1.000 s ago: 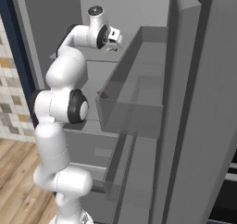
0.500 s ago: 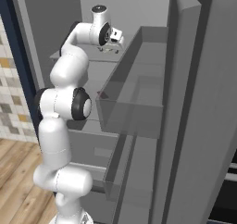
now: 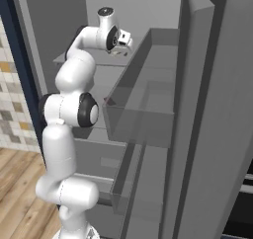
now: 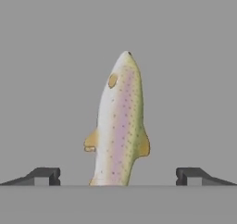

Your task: Take the fish from the fridge and place it on the digital scale on the counter by the fridge. Wait a few seconds for a reading, then move it to the plate on the dining counter.

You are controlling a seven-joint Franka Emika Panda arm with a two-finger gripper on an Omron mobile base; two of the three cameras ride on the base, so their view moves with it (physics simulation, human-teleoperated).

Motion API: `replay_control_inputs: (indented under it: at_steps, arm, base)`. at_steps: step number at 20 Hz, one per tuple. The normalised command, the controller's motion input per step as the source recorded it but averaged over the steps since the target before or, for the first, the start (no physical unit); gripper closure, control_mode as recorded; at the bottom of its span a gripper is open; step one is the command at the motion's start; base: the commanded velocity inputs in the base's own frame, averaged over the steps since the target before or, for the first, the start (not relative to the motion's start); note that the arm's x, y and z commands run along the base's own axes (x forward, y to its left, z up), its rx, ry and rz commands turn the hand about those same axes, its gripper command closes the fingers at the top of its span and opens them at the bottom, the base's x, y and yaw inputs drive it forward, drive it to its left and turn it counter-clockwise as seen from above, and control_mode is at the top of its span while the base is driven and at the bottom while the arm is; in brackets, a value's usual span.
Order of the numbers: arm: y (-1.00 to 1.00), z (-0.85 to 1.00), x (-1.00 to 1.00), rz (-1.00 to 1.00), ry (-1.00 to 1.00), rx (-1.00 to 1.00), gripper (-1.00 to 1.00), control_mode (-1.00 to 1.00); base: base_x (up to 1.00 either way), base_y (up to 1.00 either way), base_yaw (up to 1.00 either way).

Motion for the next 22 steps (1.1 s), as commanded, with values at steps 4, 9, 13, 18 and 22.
replay_control_inputs:
  at_steps: [4,9,13,18,22]
  arm:
    - [0.0,-0.45,0.48,0.0,0.0,0.0,-1.0,-1.0]
    - [0.0,-0.45,0.28,0.0,0.0,0.0,-1.0,-1.0]
    - [0.0,-0.23,0.01,0.0,0.01,0.0,-1.0,-1.0]
    - [0.0,-0.28,0.0,0.0,0.02,0.02,-1.0,-1.0]
    - [0.0,-0.27,0.0,0.0,0.02,0.02,1.0,-1.0]
  base:
    - [0.0,0.0,0.0]
    - [0.0,0.0,0.0]
    - [0.0,0.0,0.0]
    - [0.0,0.0,0.0]
    - [0.0,0.0,0.0]
